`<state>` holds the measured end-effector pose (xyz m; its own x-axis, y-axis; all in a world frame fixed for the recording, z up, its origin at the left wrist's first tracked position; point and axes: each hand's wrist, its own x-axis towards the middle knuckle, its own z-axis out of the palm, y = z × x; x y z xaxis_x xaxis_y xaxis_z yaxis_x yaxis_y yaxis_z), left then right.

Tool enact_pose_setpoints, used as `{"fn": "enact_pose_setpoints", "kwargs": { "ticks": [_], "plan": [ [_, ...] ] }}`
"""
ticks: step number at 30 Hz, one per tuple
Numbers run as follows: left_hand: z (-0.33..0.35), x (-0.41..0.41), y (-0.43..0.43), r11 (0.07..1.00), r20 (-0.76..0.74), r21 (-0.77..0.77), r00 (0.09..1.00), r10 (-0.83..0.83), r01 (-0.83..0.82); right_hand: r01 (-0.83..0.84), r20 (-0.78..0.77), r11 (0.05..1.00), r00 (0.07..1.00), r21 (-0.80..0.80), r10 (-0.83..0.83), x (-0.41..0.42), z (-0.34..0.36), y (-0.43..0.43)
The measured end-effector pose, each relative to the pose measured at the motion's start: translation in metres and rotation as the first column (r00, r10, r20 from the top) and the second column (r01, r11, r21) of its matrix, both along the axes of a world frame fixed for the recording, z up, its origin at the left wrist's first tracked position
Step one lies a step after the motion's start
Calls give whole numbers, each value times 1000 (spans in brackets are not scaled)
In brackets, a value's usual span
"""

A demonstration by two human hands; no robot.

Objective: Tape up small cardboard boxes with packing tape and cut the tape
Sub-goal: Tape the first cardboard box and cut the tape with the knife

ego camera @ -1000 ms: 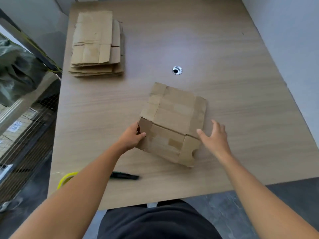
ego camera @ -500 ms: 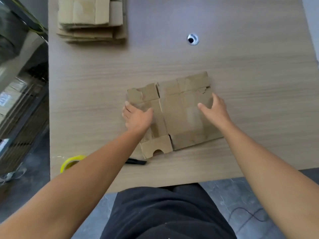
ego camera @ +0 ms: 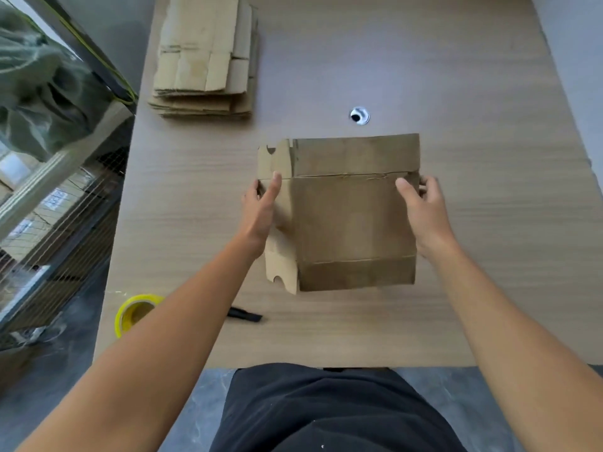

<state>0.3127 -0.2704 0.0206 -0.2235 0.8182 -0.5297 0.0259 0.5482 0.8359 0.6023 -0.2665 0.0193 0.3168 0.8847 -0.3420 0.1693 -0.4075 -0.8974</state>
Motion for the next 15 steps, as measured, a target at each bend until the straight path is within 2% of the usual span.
{"fn": "enact_pose_setpoints", "kwargs": {
  "ticks": [3,5,7,11,13,15],
  "plan": [
    [23,12,-7,992,201,127,979,-12,-14,-69,-101,990,992,123,81,-1,34,0],
    [37,15,-14,990,358,141,933,-22,-30,-120,-200,980,968,161,151,-2,50,-3],
    [51,10,-23,986,460,161,887,-42,-36,-161,-209,964,956,213,206,1,60,-9],
    [59,-1,-41,962,442,274,890,-115,-12,-236,-201,921,931,311,306,6,63,-26],
    [58,2,-51,956,461,294,878,-128,-15,-325,-146,883,909,340,390,6,56,-37],
    [63,9,-55,956,471,288,877,-90,-56,-368,-177,847,871,384,459,4,49,-48]
  ]
}}
